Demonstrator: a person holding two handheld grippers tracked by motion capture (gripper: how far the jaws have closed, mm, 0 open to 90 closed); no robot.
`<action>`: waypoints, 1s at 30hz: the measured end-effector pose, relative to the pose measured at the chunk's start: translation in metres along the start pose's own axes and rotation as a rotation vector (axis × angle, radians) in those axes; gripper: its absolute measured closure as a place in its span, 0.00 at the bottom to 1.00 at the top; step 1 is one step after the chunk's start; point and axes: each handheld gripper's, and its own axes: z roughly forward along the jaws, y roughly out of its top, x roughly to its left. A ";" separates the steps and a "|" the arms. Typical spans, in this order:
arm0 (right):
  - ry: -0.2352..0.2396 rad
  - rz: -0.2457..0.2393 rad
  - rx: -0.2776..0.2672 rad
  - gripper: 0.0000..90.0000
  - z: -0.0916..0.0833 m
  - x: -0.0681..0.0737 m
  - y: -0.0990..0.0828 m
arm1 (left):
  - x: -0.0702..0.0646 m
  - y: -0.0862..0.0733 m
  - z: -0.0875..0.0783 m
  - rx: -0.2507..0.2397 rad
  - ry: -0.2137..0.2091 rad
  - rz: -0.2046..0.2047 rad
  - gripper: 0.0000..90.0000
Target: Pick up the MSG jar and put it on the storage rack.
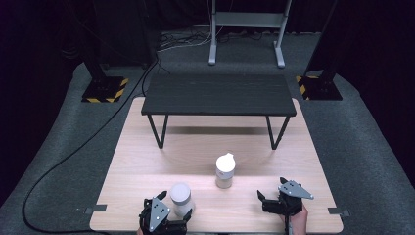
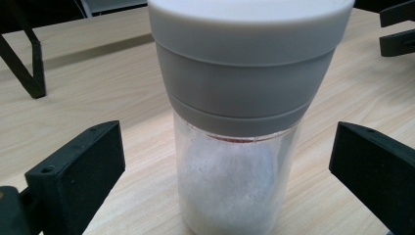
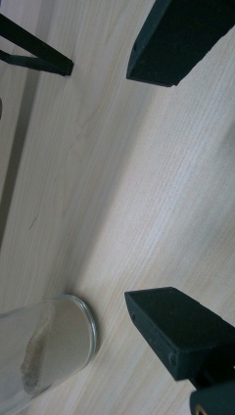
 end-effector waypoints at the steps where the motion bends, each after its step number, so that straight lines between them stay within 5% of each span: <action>1: -0.001 -0.001 0.001 0.00 0.000 0.000 0.000 | 0.000 0.000 0.000 0.000 0.002 0.001 0.00; 17: -0.002 -0.020 0.019 0.00 0.002 0.002 0.003 | 0.000 0.008 0.011 -0.016 0.026 0.003 0.00; 24: 0.003 -0.018 0.021 0.01 0.002 0.001 0.004 | 0.004 0.012 0.016 -0.012 -0.005 0.009 0.00; 30: 0.003 -0.016 0.021 0.01 0.002 0.001 0.004 | 0.002 0.010 0.017 -0.030 0.007 -0.002 0.20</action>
